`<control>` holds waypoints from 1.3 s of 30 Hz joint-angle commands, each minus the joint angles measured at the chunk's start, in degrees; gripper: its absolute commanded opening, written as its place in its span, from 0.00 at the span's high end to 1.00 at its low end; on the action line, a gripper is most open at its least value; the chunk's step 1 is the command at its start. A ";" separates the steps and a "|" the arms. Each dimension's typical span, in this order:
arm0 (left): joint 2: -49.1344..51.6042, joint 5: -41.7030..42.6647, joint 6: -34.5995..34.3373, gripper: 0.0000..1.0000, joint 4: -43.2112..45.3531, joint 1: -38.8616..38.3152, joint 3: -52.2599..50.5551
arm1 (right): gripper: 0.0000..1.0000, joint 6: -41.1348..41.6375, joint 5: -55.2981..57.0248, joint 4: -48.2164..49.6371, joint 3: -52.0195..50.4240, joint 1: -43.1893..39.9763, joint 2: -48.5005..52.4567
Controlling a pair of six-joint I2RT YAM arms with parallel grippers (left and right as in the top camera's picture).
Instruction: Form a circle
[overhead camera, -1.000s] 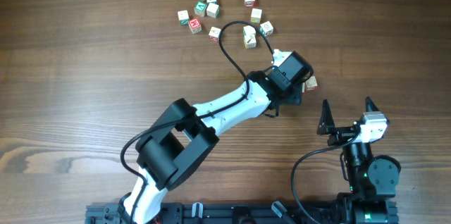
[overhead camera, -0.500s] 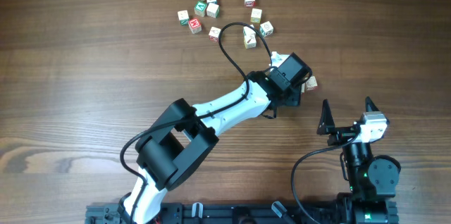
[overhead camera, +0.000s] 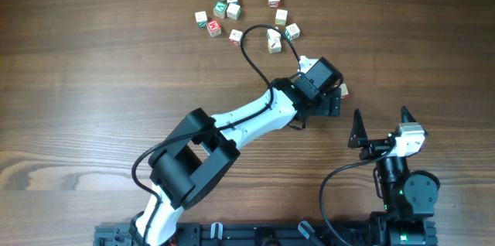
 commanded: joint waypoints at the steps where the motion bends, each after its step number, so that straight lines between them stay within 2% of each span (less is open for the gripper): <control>1: -1.25 -1.51 1.86 0.00 0.11 0.37 0.15 | 0.00 0.76 0.74 0.15 -0.07 0.20 -0.20; 4: -2.71 -7.10 4.42 0.00 -1.92 3.02 0.15 | 0.00 0.76 0.74 0.15 -0.07 0.20 -0.20; 6: -5.97 -11.74 4.61 0.00 -6.95 7.91 0.15 | 0.00 0.76 0.74 0.15 -0.07 0.20 -0.20; 8: -10.40 -14.95 8.24 0.00 -12.90 13.22 0.15 | 0.00 0.76 0.74 0.15 -0.07 0.20 -0.20; 11: -20.13 -20.06 9.53 0.00 -22.93 20.70 0.15 | 0.00 0.76 0.74 0.15 -0.07 0.20 -0.20; 15: -37.42 -20.35 8.85 0.00 -34.69 28.68 0.15 | 0.00 0.74 0.74 0.15 -0.07 0.20 -0.20; 18: -50.12 -20.37 8.85 0.00 -41.11 31.58 0.15 | 0.00 0.83 0.55 0.22 -0.07 0.20 -0.20; 21: -58.60 -20.37 8.61 0.00 -47.32 31.78 0.15 | 0.00 1.70 -0.24 0.22 -0.07 0.20 -0.20; 25: -70.07 -20.79 1.18 0.00 -58.27 31.78 0.15 | 0.00 35.01 -1.55 0.33 -0.07 0.20 1.53; 29: -76.59 -18.01 -0.90 0.00 -64.74 31.78 0.15 | 0.00 52.78 1.18 0.15 -0.07 0.20 4.15; 30: -76.87 -17.05 -0.90 0.00 -66.45 31.78 0.15 | 0.00 61.11 -0.85 0.26 -0.07 0.20 4.48; 31: -76.85 -17.07 -0.90 0.00 -67.32 31.78 0.04 | 0.00 62.07 -3.78 0.83 -0.07 0.20 4.66; 32: -76.85 -16.94 -0.90 0.00 -68.00 31.78 -0.83 | 0.01 49.92 -10.40 3.02 -0.04 0.20 4.66; 33: -76.85 -16.81 -0.90 0.00 -68.57 31.78 -2.05 | 0.05 44.81 -14.10 1.90 0.66 0.20 4.70; 36: -76.83 -16.83 -0.85 0.00 -68.96 31.78 -3.63 | 0.01 39.50 -14.58 -9.40 6.80 0.20 7.21; 39: -76.85 -16.83 -0.85 0.00 -69.00 31.78 -3.63 | 0.01 31.19 -11.98 -17.92 17.18 0.20 16.39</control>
